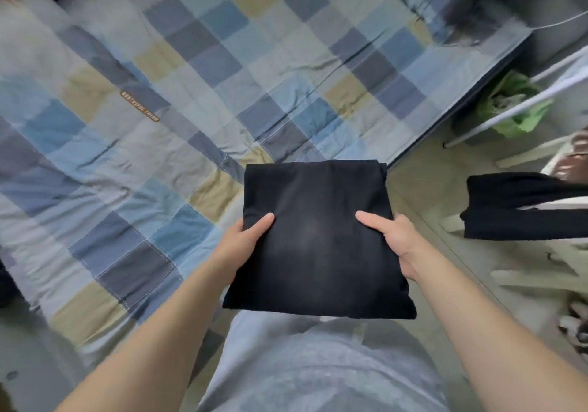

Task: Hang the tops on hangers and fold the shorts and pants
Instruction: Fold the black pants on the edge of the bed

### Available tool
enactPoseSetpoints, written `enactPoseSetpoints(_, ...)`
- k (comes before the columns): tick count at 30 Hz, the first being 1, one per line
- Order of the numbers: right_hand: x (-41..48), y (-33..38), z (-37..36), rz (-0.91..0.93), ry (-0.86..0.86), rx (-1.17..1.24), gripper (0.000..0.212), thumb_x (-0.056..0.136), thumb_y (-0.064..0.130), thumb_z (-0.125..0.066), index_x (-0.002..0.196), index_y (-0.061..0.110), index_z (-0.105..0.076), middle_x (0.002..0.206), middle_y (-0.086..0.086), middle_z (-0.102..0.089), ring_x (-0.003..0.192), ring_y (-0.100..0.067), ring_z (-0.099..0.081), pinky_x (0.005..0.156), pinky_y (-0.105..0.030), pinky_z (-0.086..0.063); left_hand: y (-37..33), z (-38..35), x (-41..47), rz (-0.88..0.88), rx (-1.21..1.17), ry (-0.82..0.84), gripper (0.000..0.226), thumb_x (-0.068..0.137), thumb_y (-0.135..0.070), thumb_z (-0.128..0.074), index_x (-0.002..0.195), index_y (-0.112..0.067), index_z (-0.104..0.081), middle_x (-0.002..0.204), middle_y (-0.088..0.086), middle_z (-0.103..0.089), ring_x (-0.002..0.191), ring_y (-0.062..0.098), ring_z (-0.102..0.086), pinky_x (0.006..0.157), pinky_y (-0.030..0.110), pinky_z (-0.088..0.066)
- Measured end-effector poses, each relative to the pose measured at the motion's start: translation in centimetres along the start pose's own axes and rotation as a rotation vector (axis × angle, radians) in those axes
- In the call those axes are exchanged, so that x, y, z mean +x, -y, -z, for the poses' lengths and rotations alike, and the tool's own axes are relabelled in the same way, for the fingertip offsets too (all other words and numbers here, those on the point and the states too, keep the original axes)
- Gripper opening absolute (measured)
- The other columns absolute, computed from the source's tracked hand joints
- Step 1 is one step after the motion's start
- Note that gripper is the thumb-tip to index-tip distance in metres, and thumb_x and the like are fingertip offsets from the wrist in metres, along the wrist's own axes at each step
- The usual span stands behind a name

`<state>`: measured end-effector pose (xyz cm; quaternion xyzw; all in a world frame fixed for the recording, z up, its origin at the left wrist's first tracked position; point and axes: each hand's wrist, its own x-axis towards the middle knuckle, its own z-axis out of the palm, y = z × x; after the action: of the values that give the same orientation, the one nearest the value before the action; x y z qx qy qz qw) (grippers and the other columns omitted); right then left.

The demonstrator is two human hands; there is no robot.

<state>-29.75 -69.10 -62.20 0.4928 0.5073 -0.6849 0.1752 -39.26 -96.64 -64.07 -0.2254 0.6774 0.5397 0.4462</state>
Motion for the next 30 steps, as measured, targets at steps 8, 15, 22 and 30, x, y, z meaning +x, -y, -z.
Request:
enactPoseSetpoints(8, -9.7, -0.3, 14.1, 0.298, -0.175, 0.242, 0.056, 0.066, 0.038, -0.086, 0.118, 0.028, -0.067, 0.110, 0.003, -0.076, 0.100, -0.023, -0.074, 0.087, -0.045, -0.059, -6.0, -14.8, -5.6, -0.345, 0.243, 0.089, 0.047, 0.074, -0.068, -0.070, 0.107, -0.036, -0.070, 0.094, -0.020, -0.076, 0.080, 0.002, -0.073, 0.066, 0.021, -0.054)
enactPoseSetpoints(15, -18.3, -2.7, 30.4, 0.543, -0.336, 0.384, 0.045, 0.075, 0.034, -0.083, 0.117, 0.029, -0.070, 0.112, 0.007, -0.076, 0.101, -0.015, -0.073, 0.079, -0.033, -0.058, -5.5, -32.7, -12.8, -0.571, 0.280, 0.244, 0.022, 0.089, -0.048, -0.071, 0.104, -0.031, -0.071, 0.093, -0.014, -0.077, 0.081, 0.004, -0.074, 0.058, 0.011, -0.053)
enactPoseSetpoints(22, -25.9, -7.0, 44.0, 0.704, -0.493, 0.548, 0.033, 0.079, 0.026, -0.080, 0.111, 0.034, -0.073, 0.112, 0.005, -0.076, 0.101, -0.014, -0.073, 0.072, -0.025, -0.059, -4.5, -48.4, -19.6, -0.722, 0.373, 0.444, 0.020, 0.090, -0.044, -0.070, 0.107, -0.031, -0.073, 0.098, -0.013, -0.077, 0.087, 0.004, -0.073, 0.062, 0.012, -0.054)
enactPoseSetpoints(30, -31.5, -12.4, 54.4, 0.764, -0.748, 0.868, 0.040, 0.074, 0.025, -0.079, 0.114, 0.027, -0.071, 0.114, -0.004, -0.075, 0.103, -0.027, -0.073, 0.089, -0.048, -0.057, -4.5, -64.8, -25.2, -0.898, 0.540, 0.750, 0.028, 0.081, -0.053, -0.073, 0.106, -0.039, -0.073, 0.106, -0.014, -0.076, 0.100, 0.005, -0.071, 0.081, 0.027, -0.058)
